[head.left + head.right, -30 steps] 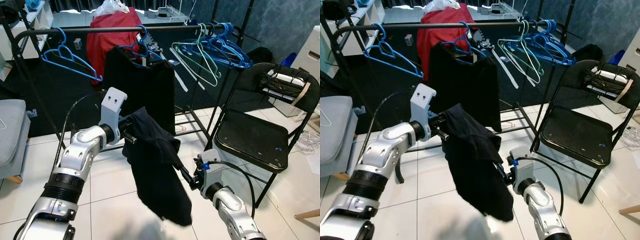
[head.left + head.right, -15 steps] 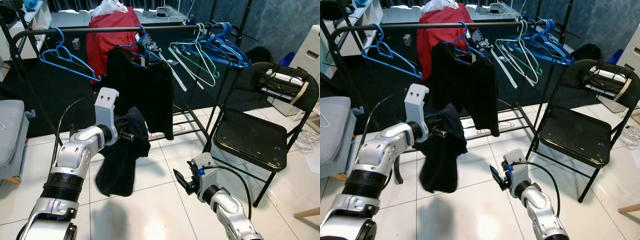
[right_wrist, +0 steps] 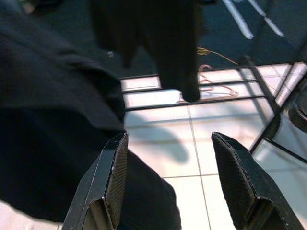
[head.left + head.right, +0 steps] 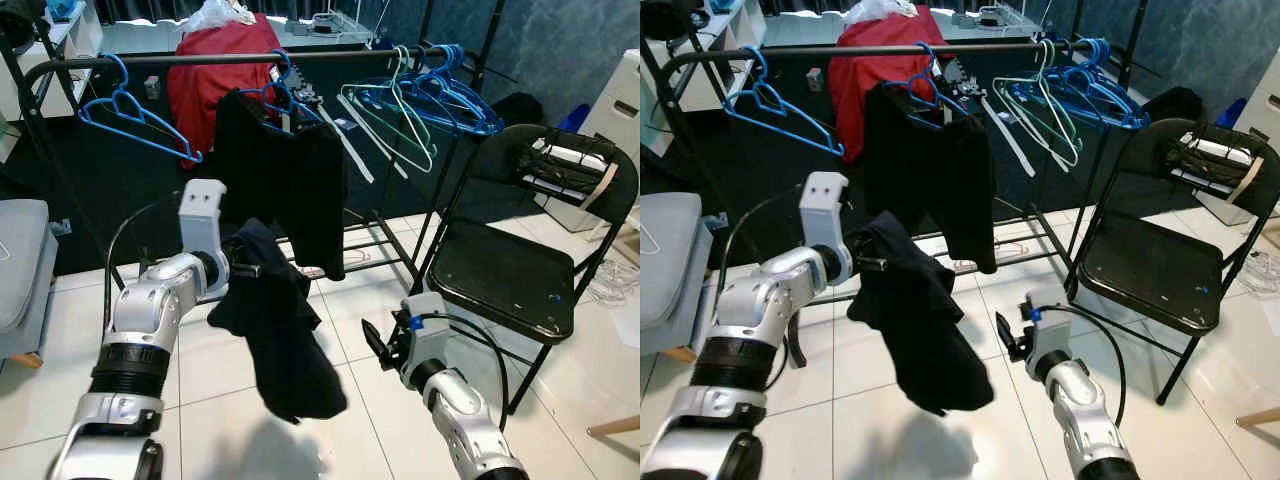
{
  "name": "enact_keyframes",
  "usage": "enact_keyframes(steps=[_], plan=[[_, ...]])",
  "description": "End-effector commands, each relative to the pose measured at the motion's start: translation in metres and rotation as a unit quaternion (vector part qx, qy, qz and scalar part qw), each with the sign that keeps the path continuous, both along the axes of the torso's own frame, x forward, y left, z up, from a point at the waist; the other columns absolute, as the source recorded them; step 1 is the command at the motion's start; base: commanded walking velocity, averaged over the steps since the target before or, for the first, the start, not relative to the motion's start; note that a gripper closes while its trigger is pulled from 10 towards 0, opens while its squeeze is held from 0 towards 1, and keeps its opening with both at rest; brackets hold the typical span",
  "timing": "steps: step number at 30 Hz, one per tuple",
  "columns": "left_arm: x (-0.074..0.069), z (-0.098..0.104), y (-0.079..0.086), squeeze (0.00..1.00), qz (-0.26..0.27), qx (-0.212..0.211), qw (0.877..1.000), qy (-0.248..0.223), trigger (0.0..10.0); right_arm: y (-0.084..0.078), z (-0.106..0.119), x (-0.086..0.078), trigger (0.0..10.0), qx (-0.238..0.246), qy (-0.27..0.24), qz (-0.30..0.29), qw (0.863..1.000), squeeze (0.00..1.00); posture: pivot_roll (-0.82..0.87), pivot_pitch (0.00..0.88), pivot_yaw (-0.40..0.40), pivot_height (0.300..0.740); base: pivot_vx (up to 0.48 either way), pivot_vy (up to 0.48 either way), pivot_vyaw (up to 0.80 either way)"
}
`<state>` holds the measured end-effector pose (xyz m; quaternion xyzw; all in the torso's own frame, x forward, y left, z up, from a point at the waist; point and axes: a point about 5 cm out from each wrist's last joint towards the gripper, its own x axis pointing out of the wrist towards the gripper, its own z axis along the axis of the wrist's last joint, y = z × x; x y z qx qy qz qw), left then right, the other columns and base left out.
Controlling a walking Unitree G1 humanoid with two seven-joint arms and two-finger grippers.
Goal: Hang hanger
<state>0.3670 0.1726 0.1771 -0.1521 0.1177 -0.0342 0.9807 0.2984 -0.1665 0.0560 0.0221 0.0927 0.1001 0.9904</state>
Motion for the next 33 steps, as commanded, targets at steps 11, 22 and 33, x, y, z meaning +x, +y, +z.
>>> enact_keyframes(steps=[11, 22, 33], plan=[[-0.003, -0.001, -0.003, 0.0, 0.018, -0.053, 0.998, 0.017, 0.0, -0.001, -0.007, -0.002, 10.0, 0.015, 0.023, -0.014, 1.0, 0.0, -0.13, 0.096, -0.028, 0.74, 0.0, 0.0, 0.0], [-0.003, -0.005, -0.01, 0.0, 0.004, -0.02, 0.999, 0.034, 7.7, -0.002, -0.006, -0.001, 10.0, 0.017, 0.026, -0.016, 0.999, 0.0, -0.13, 0.088, -0.028, 0.74, 0.0, 0.0, 0.0], [-0.005, -0.01, -0.009, 0.0, 0.006, 0.029, 0.998, 0.057, 10.0, 0.011, 0.007, 0.0, 10.0, 0.02, -0.019, 0.056, 0.998, 0.0, -0.13, 0.076, -0.033, 0.74, 0.0, 0.0, 0.0]])
